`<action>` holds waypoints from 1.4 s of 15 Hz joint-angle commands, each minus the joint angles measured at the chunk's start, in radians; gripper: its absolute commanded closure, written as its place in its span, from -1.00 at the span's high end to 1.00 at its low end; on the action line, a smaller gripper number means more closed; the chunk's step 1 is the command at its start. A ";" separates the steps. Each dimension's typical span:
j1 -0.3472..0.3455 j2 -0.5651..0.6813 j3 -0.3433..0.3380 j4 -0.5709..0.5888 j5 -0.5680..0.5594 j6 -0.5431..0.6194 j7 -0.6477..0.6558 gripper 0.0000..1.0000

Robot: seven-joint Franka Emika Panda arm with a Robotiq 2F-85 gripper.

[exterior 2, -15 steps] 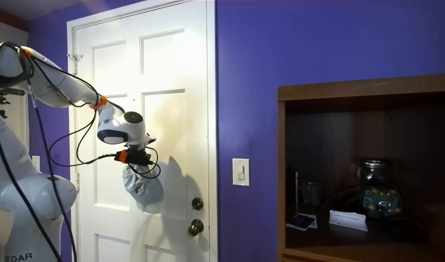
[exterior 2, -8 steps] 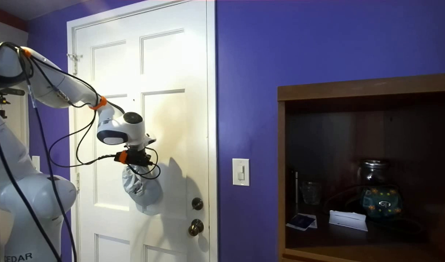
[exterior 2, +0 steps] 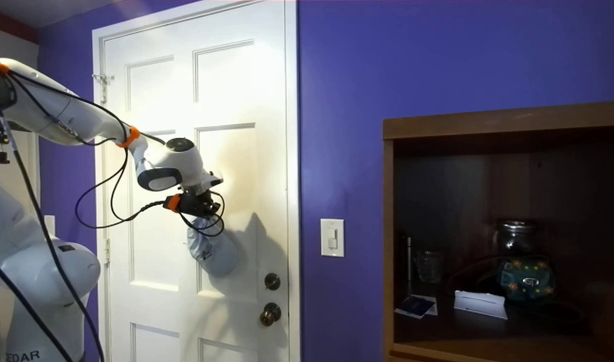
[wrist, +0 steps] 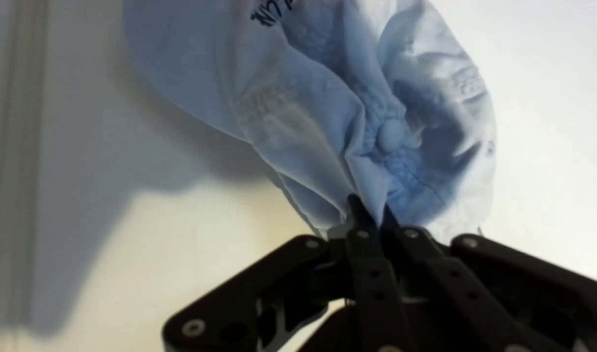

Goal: Pick up the white cap from the door and put it on top of the brown chest of drawers

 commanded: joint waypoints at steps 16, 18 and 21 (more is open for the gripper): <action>-0.153 -0.292 -0.261 -0.050 -0.535 0.128 0.706 -0.93; -0.193 -0.294 -0.221 -0.054 -0.456 0.116 0.653 -0.93; -0.193 -0.294 -0.221 -0.054 -0.458 0.117 0.655 -0.93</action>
